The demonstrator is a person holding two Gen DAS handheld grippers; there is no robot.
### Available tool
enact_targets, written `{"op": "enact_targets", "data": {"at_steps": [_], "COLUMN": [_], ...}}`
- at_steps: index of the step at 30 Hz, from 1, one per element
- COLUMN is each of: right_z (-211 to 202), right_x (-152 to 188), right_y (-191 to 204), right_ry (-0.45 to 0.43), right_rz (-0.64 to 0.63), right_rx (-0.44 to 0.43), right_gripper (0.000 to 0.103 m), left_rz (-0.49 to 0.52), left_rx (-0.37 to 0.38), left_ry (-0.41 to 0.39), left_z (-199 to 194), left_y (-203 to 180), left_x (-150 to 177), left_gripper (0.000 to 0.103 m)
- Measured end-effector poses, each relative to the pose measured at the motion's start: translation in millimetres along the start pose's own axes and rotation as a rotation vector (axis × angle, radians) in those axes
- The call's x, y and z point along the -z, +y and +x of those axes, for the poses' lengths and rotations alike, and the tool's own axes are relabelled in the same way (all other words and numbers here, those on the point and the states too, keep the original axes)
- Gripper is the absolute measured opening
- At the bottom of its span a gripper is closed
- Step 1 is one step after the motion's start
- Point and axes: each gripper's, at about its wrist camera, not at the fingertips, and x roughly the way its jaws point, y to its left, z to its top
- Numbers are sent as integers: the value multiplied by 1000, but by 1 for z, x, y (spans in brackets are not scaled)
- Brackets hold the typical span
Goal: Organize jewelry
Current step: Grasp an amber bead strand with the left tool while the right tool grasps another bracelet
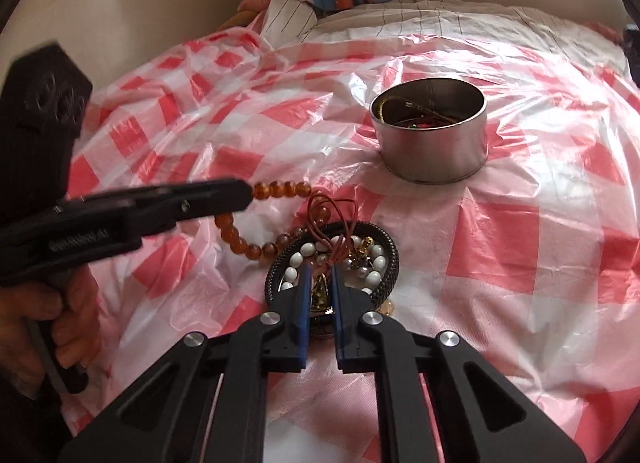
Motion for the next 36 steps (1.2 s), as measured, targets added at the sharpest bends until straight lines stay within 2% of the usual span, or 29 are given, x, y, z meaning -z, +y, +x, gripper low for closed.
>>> {"op": "enact_targets", "data": {"at_steps": [3, 7, 8, 11, 14, 15, 16, 17, 18, 19, 22, 24, 25, 26, 27, 29, 30, 32, 36], "right_z": [-17, -39, -45, -54, -43, -38, -35, -36, -37, -39, -34, -26, -17, -11, -9, -11, -12, -18, -40], "right_x": [-3, -5, -7, -7, -6, -5, -4, -3, -2, -3, -3, 1, 2, 6, 7, 7, 7, 9, 5], "right_y": [-13, -30, -33, -44, -55, -60, -62, -63, -61, -57, -47, -47, -44, -44, -42, -42, -44, -57, -74], "right_ry": [-69, -165, -193, -230, -162, -138, -113, -111, -113, -112, -69, -19, 22, 46, 51, 51, 42, 14, -110], "right_rz": [81, 166, 182, 222, 263, 286, 300, 304, 294, 261, 175, 155, 132, 110, 96, 90, 98, 203, 323], "right_rx": [-85, -155, -160, -110, -16, -17, -22, 0, 29, 62, 181, 186, 195, 212, 220, 215, 208, 74, -82], "right_gripper": [10, 10, 7, 6, 6, 6, 17, 46, 58, 61, 61, 60, 56, 48, 45, 14, 14, 14, 14], "left_rz": [-2, -4, -2, 0, 1, 3, 4, 6, 5, 4, 5, 6, 6, 7, 8, 9, 12, 23, 36], "left_rx": [-12, -20, -19, -18, -20, -22, -24, -25, -25, -24, -27, -28, -30, -32, -35, -37, -32, -17, -11], "left_ry": [33, 38, 38, 42, 42, 41, 40, 40, 40, 40, 46, 51, 56, 60, 65, 71, 71, 69, 38], "left_z": [8, 12, 12, 14, 16, 16, 16, 16, 15, 15, 16, 17, 18, 19, 21, 23, 23, 22, 16], "left_y": [2, 2, 3, 2, 1, 1, 0, 0, 0, 0, -1, -2, -2, -2, -1, -2, -3, -5, -8], "left_x": [3, 5, 5, 5, 5, 5, 4, 4, 4, 4, 4, 4, 4, 4, 5, 6, 6, 7, 5], "left_gripper": [10, 10, 10, 10, 10, 10, 10, 10, 11, 11, 11, 11, 11, 11, 12, 12, 12, 12, 9]}}
